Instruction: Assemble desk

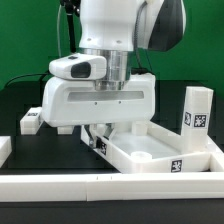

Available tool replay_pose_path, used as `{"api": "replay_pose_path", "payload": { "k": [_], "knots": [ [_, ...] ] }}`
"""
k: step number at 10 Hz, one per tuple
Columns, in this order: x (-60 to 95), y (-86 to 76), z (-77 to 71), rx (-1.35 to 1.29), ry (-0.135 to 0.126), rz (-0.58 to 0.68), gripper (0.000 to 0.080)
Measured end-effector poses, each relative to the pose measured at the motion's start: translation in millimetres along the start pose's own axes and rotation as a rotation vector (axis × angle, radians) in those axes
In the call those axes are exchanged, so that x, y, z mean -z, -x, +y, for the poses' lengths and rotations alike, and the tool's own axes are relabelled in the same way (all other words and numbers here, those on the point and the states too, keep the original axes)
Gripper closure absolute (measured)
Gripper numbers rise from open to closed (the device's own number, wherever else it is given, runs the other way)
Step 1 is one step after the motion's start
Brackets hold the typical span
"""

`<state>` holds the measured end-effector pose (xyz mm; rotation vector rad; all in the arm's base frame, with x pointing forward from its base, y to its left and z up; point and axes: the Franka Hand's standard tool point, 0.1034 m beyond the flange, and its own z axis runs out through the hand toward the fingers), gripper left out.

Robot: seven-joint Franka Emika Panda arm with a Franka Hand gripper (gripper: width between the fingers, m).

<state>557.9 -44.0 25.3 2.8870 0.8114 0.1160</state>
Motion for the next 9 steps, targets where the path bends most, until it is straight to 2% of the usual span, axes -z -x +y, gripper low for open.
{"api": "replay_pose_path", "payload": {
  "k": [4, 5, 8, 9],
  "knots": [
    [3.0, -0.9, 7.4, 0.235, 0.015, 0.001, 0.0740],
    [7.3, -8.9, 14.6, 0.376, 0.034, 0.006, 0.0740],
    [9.6, -56.1, 10.5, 0.650, 0.090, 0.024, 0.0739],
    [7.6, -62.9, 9.2, 0.810, 0.113, 0.011, 0.0739]
  ]
}}
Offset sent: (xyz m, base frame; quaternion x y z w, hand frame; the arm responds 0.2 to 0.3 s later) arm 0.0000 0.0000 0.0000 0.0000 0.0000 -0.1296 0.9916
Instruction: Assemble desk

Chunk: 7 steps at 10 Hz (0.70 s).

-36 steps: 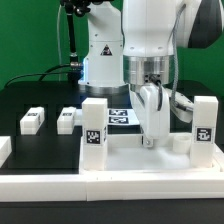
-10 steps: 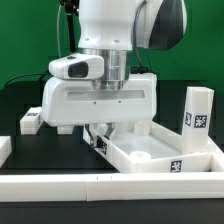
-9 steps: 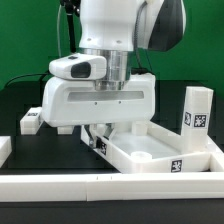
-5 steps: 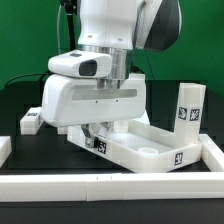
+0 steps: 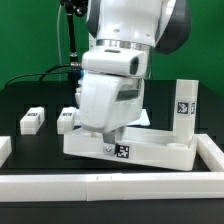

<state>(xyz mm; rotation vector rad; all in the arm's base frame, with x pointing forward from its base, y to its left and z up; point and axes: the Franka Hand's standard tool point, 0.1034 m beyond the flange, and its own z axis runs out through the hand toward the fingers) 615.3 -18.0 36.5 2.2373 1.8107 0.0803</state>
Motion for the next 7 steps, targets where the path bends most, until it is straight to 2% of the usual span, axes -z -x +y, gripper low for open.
{"api": "replay_pose_path", "payload": {
  "k": [5, 6, 7],
  "knots": [
    [-0.8, 5.8, 0.8, 0.151, 0.001, -0.013, 0.0739],
    [-1.6, 4.1, 0.7, 0.132, -0.003, -0.014, 0.0739],
    [-4.3, -4.3, 2.9, 0.094, -0.010, -0.016, 0.0739]
  ]
}}
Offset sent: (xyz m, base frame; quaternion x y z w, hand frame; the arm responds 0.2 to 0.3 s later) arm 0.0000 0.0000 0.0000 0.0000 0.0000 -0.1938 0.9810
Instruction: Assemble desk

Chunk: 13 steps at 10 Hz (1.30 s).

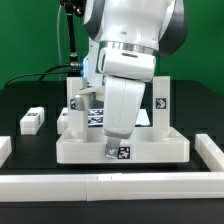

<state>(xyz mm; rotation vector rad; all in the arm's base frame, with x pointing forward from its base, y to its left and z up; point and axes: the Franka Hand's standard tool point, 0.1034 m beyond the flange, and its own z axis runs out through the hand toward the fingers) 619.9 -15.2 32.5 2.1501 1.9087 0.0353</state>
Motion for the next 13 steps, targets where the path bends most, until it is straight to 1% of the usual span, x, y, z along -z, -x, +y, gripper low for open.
{"api": "replay_pose_path", "payload": {
  "k": [3, 4, 7, 8, 9, 11, 12, 13],
  "knots": [
    [-13.3, -20.8, 12.2, -0.007, 0.014, 0.007, 0.0726],
    [-15.0, -27.3, 16.6, 0.003, 0.020, 0.007, 0.0726],
    [-13.6, -29.9, 16.7, 0.031, -0.011, -0.018, 0.0721],
    [-13.0, -30.3, 16.8, 0.034, -0.015, -0.021, 0.0721],
    [-8.9, -30.5, 18.9, 0.028, -0.012, -0.021, 0.0721],
    [5.8, -26.6, 22.2, 0.019, -0.003, -0.015, 0.0730],
    [7.9, -25.5, 22.0, 0.020, 0.004, -0.011, 0.0730],
    [8.7, -24.6, 22.9, 0.018, 0.005, -0.011, 0.0733]
  ]
}}
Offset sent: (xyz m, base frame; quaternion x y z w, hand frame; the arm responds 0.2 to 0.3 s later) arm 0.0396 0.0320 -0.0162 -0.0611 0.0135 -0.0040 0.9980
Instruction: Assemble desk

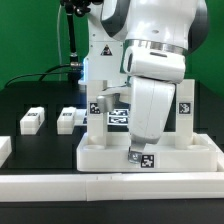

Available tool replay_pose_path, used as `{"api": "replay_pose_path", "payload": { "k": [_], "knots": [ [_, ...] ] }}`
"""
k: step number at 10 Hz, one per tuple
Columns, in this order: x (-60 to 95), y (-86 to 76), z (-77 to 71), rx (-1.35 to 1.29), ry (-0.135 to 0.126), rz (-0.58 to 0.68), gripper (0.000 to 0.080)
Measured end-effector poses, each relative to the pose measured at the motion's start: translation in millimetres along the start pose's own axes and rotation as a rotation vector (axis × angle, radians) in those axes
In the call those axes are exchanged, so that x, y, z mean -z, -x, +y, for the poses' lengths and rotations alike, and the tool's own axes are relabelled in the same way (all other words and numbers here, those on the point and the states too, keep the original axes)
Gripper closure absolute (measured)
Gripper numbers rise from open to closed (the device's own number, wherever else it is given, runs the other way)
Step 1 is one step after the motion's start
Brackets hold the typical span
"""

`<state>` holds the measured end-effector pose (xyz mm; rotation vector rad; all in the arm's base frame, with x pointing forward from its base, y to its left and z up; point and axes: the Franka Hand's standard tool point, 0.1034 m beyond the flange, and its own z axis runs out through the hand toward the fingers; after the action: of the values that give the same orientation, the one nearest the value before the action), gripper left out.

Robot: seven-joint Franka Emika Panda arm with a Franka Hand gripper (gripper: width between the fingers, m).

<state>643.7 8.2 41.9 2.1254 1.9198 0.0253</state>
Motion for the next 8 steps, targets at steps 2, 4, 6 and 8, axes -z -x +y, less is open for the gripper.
{"api": "replay_pose_path", "payload": {
  "k": [2, 4, 6, 8],
  "knots": [
    [-2.9, 5.0, 0.8, -0.008, -0.004, -0.004, 0.0733],
    [-5.6, 5.2, 6.6, -0.011, -0.007, -0.011, 0.0733],
    [-8.8, 4.8, 7.3, -0.009, -0.013, -0.015, 0.0733],
    [-12.7, 1.8, 5.7, -0.004, -0.017, -0.016, 0.0732]
  ]
}}
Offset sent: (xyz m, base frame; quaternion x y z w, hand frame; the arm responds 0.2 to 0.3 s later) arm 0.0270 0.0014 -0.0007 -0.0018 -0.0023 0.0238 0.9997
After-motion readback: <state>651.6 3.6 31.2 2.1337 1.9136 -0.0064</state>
